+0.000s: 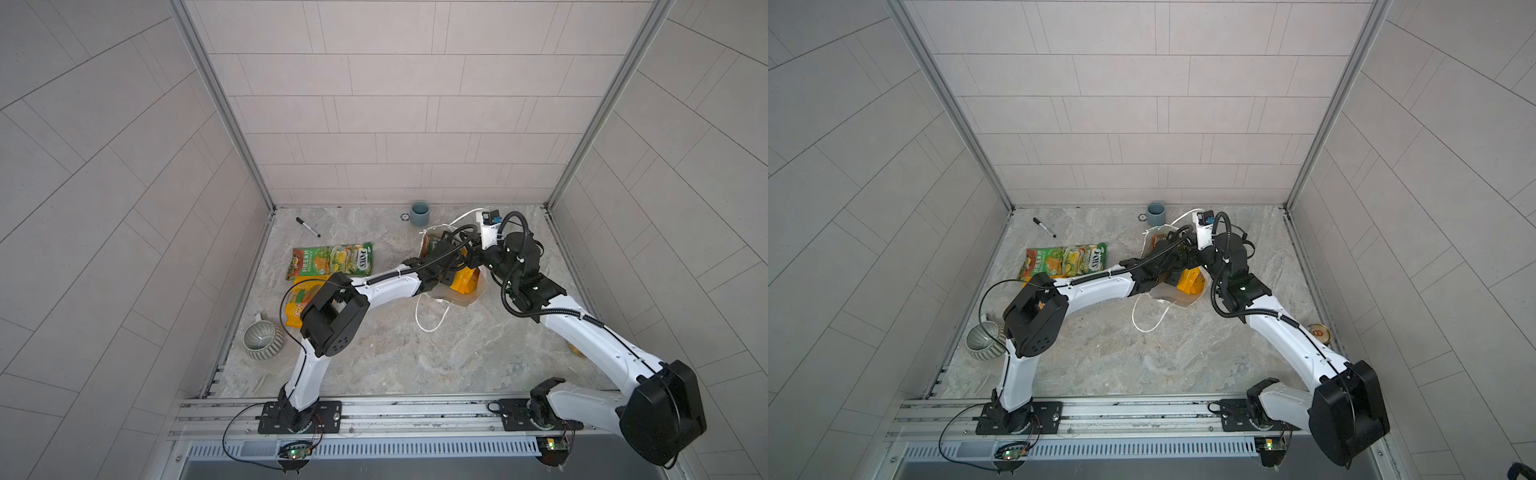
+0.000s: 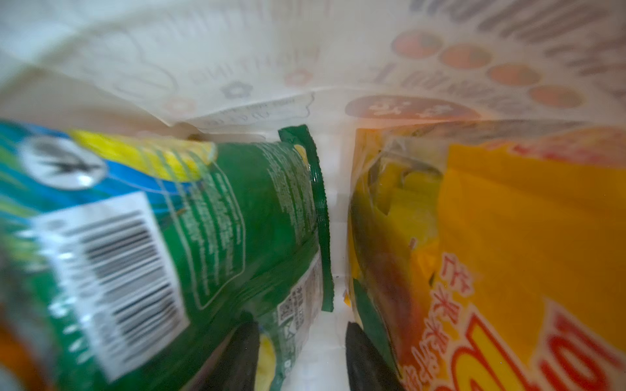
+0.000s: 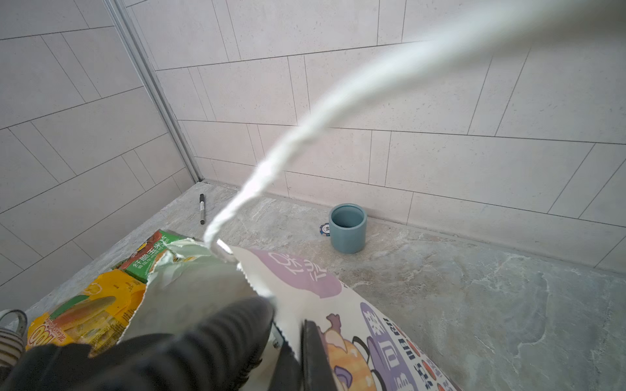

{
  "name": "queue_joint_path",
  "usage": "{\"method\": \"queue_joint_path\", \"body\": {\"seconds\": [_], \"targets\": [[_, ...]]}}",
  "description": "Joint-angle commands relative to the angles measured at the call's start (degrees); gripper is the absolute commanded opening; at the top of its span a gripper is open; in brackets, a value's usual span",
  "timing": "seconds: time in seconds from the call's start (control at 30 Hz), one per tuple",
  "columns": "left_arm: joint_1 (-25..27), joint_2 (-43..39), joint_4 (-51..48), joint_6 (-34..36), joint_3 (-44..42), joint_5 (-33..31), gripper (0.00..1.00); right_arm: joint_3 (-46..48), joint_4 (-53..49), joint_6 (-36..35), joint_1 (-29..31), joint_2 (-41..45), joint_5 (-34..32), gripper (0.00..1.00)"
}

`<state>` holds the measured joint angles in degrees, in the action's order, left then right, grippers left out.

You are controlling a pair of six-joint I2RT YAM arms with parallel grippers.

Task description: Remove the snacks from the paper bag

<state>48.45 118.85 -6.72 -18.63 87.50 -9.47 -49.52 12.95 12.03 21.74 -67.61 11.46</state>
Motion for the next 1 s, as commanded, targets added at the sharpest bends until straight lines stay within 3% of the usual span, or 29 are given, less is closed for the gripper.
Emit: {"method": "queue_joint_path", "body": {"seconds": [0.0,0.17,0.37,0.9,0.93,0.97], "targets": [[-0.28,2.79,0.39,0.08,0.87,1.82,0.39,0.0,3.48,0.62,0.5,0.47,1.72,0.0],[-0.19,1.73,2.27,1.05,0.28,3.74,0.16,0.05,3.57,0.62,0.45,0.39,1.64,0.0],[-0.22,-2.03,4.39,1.88,-2.25,3.36,0.01,0.04,3.66,0.89,0.46,0.31,1.72,0.0],[0.25,-13.47,2.29,4.02,-5.06,-0.06,0.0,0.31,3.91,0.88,0.41,0.03,0.82,0.0],[0.26,-13.34,1.49,4.04,-4.57,-0.2,0.01,0.21,4.01,0.99,0.41,-0.06,1.05,0.0],[0.24,-13.15,0.98,4.03,-4.3,-0.34,0.08,0.28,4.01,0.98,0.41,-0.06,1.15,0.0]]}}
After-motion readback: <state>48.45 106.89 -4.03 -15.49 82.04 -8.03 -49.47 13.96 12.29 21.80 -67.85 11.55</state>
